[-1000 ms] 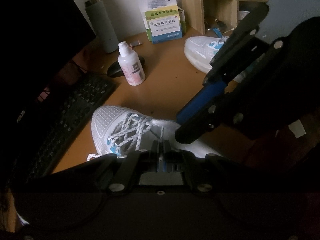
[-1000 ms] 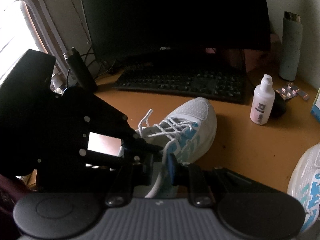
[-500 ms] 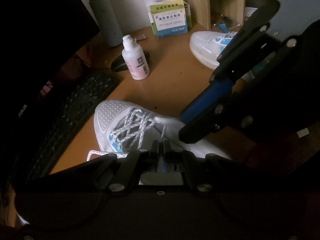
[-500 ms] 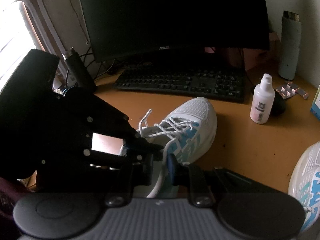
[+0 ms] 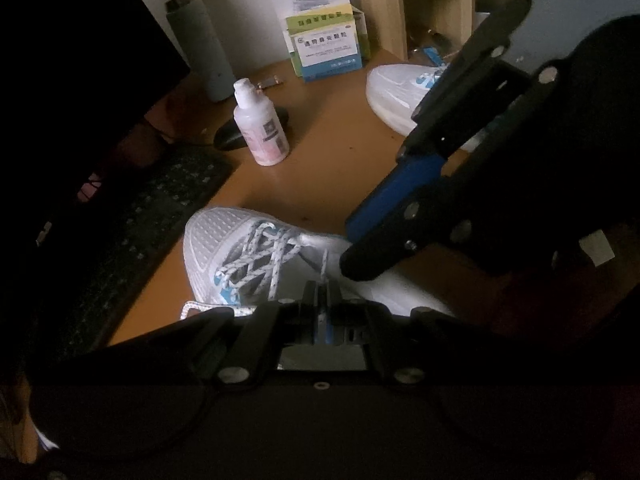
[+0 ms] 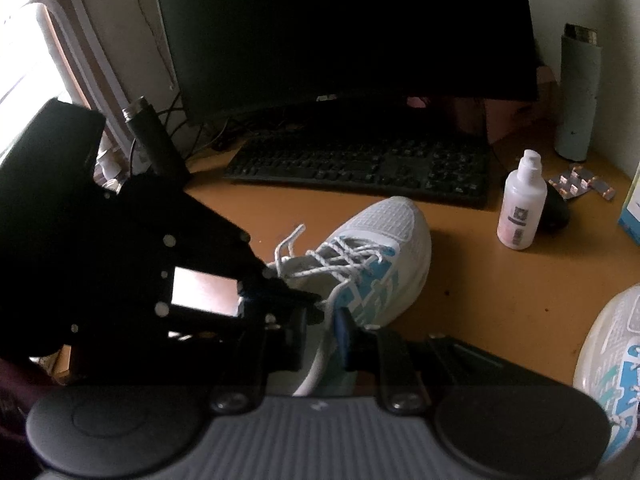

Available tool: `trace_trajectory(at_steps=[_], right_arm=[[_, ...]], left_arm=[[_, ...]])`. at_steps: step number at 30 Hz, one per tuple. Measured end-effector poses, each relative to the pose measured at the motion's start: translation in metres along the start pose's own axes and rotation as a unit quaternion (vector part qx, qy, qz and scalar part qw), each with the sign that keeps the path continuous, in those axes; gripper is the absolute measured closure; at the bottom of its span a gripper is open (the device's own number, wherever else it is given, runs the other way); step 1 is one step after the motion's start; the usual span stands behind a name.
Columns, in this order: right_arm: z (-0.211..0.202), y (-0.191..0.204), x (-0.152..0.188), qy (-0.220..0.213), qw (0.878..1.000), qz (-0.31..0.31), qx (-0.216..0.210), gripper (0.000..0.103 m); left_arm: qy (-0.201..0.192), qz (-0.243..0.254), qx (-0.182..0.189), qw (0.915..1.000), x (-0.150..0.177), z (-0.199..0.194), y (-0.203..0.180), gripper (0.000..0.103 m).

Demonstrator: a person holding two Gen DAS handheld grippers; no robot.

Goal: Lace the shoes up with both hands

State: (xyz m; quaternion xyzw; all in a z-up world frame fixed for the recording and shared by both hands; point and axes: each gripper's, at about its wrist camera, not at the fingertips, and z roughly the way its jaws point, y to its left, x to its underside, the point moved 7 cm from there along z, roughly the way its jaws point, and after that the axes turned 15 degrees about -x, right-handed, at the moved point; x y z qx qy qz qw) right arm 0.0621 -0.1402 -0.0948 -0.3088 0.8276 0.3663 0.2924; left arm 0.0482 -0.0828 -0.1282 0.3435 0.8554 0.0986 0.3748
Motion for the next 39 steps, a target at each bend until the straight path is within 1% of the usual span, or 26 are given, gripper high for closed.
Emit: trace_trajectory(at_steps=[12, 15, 23, 28, 30, 33, 35, 39], right_arm=[[0.002, 0.014, -0.002, 0.004, 1.0, -0.003, 0.001, 0.085], [0.002, 0.005, -0.003, 0.008, 1.0, -0.009, -0.005, 0.085], [-0.007, -0.002, -0.002, 0.002, 1.0, 0.008, -0.003, 0.085], [-0.015, -0.015, -0.005, -0.029, 0.997, 0.066, -0.003, 0.085], [-0.016, -0.024, -0.006, -0.042, 0.994, 0.1, -0.006, 0.085], [-0.014, -0.036, -0.006, -0.061, 0.986, 0.156, -0.015, 0.085], [-0.012, -0.041, -0.006, -0.07, 0.98, 0.182, -0.023, 0.085], [-0.007, -0.052, -0.003, -0.09, 0.965, 0.241, -0.048, 0.086]], left_arm=[[-0.005, -0.011, -0.002, 0.9999, -0.004, -0.001, 0.002, 0.103], [-0.012, -0.012, 0.001, 0.9998, -0.008, -0.001, 0.001, 0.103], [-0.032, -0.015, 0.013, 0.9993, -0.012, -0.002, 0.002, 0.103], [-0.042, -0.011, 0.014, 0.999, -0.013, -0.004, 0.001, 0.103], [-0.042, -0.013, 0.014, 0.9989, -0.012, -0.005, 0.001, 0.103], [-0.042, -0.014, 0.013, 0.9989, -0.012, -0.005, 0.001, 0.103], [-0.042, -0.015, 0.013, 0.9989, -0.012, -0.005, 0.001, 0.103], [-0.042, -0.016, 0.012, 0.9989, -0.012, -0.005, 0.0, 0.103]])
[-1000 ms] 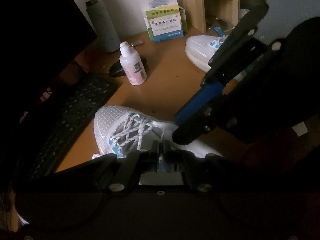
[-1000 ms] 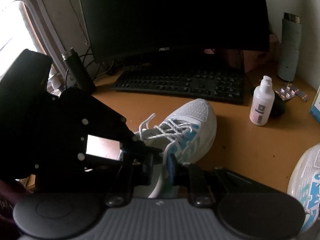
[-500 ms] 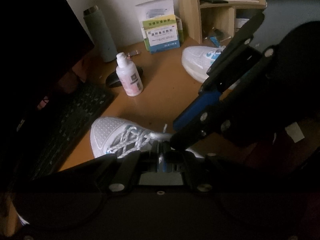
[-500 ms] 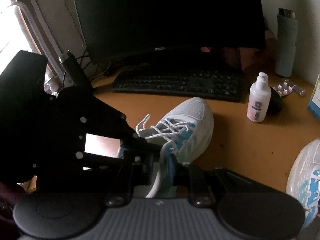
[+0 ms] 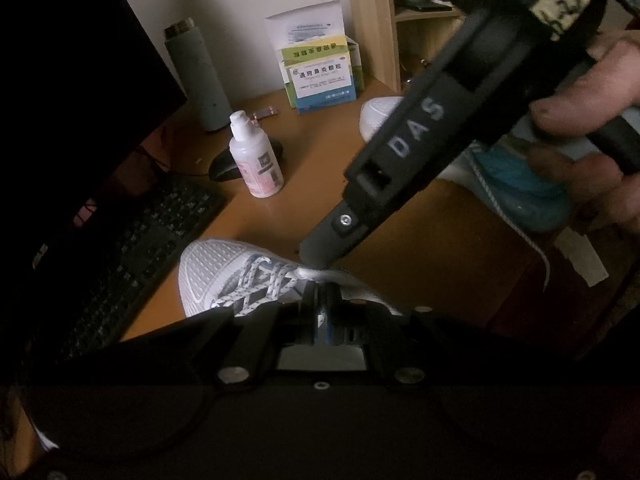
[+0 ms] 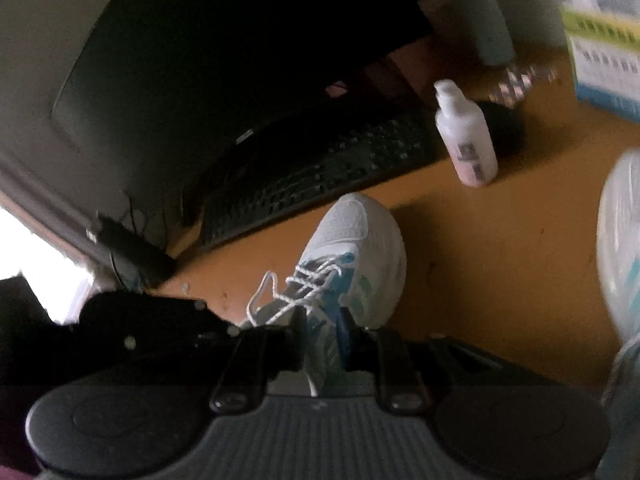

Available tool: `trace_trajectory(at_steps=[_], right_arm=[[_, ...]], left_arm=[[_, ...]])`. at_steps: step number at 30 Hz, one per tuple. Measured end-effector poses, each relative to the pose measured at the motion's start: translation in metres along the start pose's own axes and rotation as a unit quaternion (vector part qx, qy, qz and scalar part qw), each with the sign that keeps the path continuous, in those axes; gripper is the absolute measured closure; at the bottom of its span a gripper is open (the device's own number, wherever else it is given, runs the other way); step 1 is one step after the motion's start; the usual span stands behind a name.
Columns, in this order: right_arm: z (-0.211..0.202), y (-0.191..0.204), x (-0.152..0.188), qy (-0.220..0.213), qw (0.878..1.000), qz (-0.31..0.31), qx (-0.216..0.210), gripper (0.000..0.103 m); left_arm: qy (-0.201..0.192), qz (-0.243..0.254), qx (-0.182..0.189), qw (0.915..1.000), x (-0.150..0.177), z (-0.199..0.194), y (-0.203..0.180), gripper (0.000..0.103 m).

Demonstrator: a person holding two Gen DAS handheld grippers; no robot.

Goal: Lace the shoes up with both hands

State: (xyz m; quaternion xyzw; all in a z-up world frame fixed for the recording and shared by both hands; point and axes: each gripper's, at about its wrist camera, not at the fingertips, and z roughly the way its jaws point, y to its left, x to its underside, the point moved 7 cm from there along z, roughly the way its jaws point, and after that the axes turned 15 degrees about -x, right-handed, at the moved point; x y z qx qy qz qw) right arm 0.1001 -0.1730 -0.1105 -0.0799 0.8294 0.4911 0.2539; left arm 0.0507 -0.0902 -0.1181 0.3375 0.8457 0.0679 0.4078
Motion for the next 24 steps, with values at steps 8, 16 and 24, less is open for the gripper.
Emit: trace_trajectory(at_steps=[8, 16, 24], right_arm=[[-0.003, -0.018, 0.002, -0.04, 0.99, 0.123, -0.061, 0.099], [-0.05, -0.008, -0.025, -0.111, 0.991, 0.064, -0.022, 0.101], [-0.164, -0.003, -0.068, -0.213, 0.973, -0.034, 0.087, 0.101]], left_arm=[[0.004, -0.008, -0.006, 0.9999, 0.001, -0.001, 0.0, 0.102], [-0.026, 0.03, -0.08, 0.996, 0.01, -0.033, 0.01, 0.077], [0.005, 0.03, -0.096, 0.9949, 0.024, -0.026, 0.015, 0.077]])
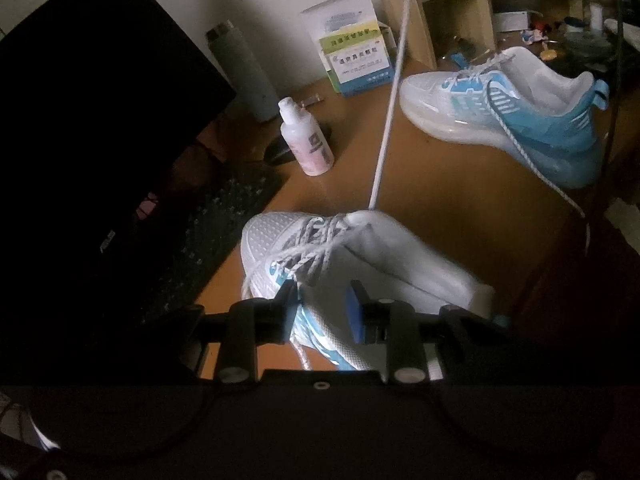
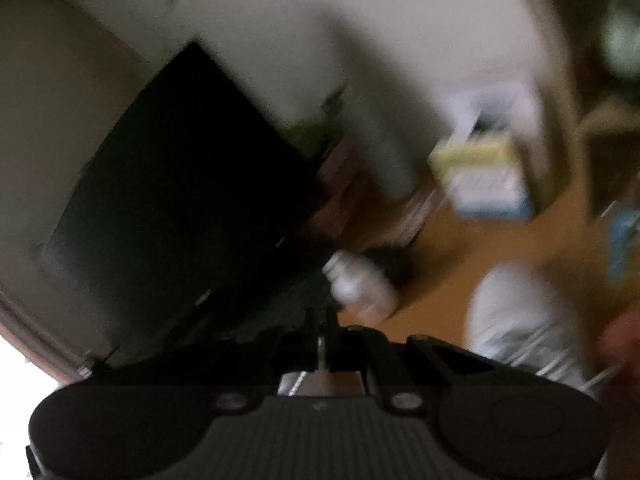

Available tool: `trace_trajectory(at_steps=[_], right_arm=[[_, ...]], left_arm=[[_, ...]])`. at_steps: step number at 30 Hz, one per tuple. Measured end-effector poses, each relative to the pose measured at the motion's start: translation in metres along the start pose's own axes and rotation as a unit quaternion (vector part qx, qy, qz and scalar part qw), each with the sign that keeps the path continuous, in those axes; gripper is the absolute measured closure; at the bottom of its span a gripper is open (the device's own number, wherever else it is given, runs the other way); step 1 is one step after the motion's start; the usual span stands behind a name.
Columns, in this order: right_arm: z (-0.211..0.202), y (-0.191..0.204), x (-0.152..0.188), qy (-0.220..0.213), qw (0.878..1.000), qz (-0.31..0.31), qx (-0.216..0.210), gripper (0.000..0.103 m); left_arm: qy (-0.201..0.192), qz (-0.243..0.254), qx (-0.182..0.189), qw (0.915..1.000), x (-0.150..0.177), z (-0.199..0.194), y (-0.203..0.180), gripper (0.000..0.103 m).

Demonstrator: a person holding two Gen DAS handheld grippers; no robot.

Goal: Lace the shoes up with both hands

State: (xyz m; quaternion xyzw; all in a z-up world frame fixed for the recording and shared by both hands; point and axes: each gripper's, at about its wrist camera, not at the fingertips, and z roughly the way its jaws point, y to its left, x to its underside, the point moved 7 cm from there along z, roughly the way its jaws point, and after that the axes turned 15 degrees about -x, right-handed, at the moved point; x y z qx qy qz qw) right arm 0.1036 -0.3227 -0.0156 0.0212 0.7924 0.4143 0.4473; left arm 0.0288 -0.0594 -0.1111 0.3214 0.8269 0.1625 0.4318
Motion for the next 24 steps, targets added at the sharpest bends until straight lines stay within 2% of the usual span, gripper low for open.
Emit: trace_trajectory(at_steps=[11, 14, 15, 17, 20, 21, 23, 24], right_arm=[[-0.07, -0.032, -0.049, -0.083, 0.992, -0.036, 0.09, 0.101], [-0.058, -0.026, -0.041, -0.048, 0.995, -0.041, 0.082, 0.095], [-0.052, -0.021, -0.036, -0.033, 0.995, -0.05, 0.079, 0.09], [-0.035, -0.005, -0.02, -0.008, 0.996, -0.069, 0.062, 0.053], [-0.008, 0.025, 0.008, 0.038, 0.993, -0.109, 0.04, 0.041], [0.005, 0.039, 0.023, 0.065, 0.989, -0.128, 0.029, 0.038], [0.025, 0.054, 0.048, 0.103, 0.984, -0.147, 0.018, 0.019], [0.037, 0.064, 0.064, 0.125, 0.98, -0.155, 0.014, 0.018]], left_arm=[[0.025, -0.005, -0.005, 0.9997, 0.007, 0.004, 0.001, 0.075], [0.029, -0.017, -0.005, 0.9994, 0.007, 0.004, 0.004, 0.07], [0.03, -0.022, -0.004, 0.9993, 0.007, 0.003, 0.006, 0.067], [0.034, -0.046, -0.001, 0.9984, 0.007, 0.001, 0.013, 0.063], [0.052, -0.094, 0.015, 0.9941, 0.008, 0.001, 0.025, 0.058], [0.061, -0.12, 0.022, 0.9906, 0.01, 0.002, 0.03, 0.056], [0.08, -0.169, 0.033, 0.9817, 0.012, 0.003, 0.041, 0.05], [0.088, -0.188, 0.034, 0.9776, 0.014, 0.004, 0.046, 0.049]])
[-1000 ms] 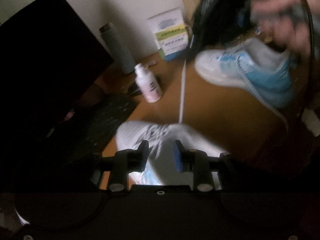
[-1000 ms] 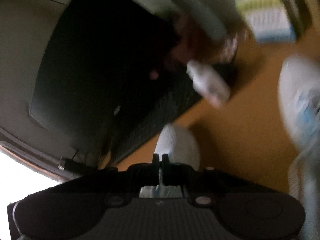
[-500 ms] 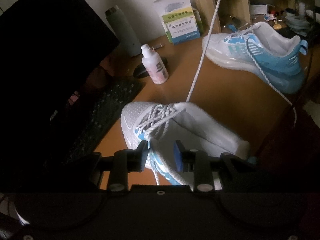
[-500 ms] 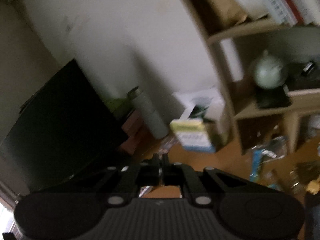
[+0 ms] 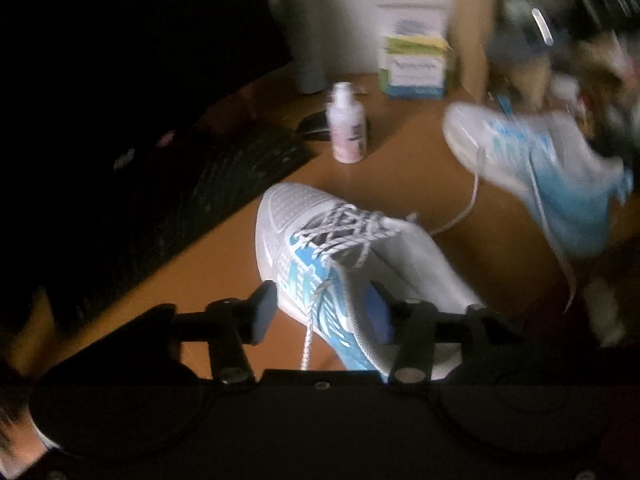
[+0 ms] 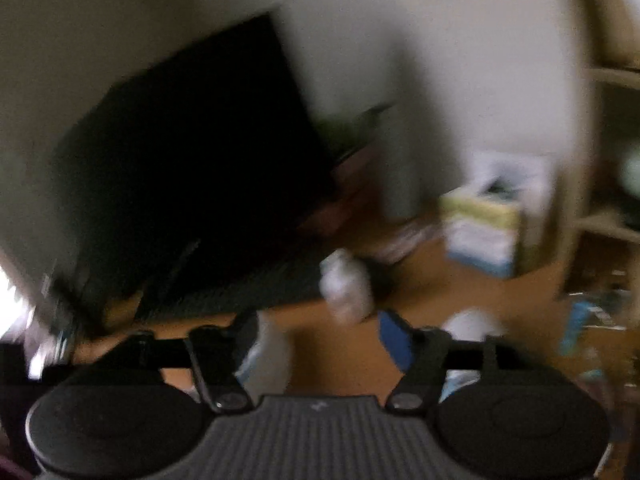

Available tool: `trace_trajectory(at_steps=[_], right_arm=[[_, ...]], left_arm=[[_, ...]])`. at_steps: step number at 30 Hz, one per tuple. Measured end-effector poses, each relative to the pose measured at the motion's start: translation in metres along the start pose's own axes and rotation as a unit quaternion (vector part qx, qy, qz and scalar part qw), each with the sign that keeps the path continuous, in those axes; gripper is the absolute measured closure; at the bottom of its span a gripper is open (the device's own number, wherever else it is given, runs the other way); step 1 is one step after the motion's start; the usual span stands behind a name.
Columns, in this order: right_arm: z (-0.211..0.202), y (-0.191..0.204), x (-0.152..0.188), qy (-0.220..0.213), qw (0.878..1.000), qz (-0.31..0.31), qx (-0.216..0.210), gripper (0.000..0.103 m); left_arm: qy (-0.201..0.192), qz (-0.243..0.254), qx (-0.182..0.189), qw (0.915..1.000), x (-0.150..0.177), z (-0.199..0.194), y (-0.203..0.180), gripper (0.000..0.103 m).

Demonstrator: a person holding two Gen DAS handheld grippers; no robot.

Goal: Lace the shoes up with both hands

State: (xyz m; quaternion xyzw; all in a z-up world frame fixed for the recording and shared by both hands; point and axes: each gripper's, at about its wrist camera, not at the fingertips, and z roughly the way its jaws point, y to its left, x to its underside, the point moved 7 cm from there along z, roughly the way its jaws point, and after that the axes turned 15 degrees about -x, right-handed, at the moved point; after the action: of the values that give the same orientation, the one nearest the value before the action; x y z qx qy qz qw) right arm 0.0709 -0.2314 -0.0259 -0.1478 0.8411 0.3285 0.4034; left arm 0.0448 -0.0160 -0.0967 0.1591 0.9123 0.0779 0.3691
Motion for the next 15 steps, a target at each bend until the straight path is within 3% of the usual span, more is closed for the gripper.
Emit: trace_trajectory(at_steps=[7, 10, 15], right_arm=[[0.047, 0.034, 0.025, 0.059, 0.998, 0.019, 0.003, 0.01], [0.055, 0.041, 0.024, 0.073, 0.997, 0.011, 0.022, 0.002], [0.06, 0.037, 0.02, 0.088, 0.994, 0.012, 0.058, 0.001]], left_arm=[[0.046, -0.115, -0.002, 0.9923, -0.012, -0.003, 0.028, 0.029], [0.058, -0.154, -0.01, 0.9863, -0.018, -0.007, 0.034, 0.012], [0.067, -0.207, -0.039, 0.9752, -0.026, -0.016, 0.041, 0.012]])
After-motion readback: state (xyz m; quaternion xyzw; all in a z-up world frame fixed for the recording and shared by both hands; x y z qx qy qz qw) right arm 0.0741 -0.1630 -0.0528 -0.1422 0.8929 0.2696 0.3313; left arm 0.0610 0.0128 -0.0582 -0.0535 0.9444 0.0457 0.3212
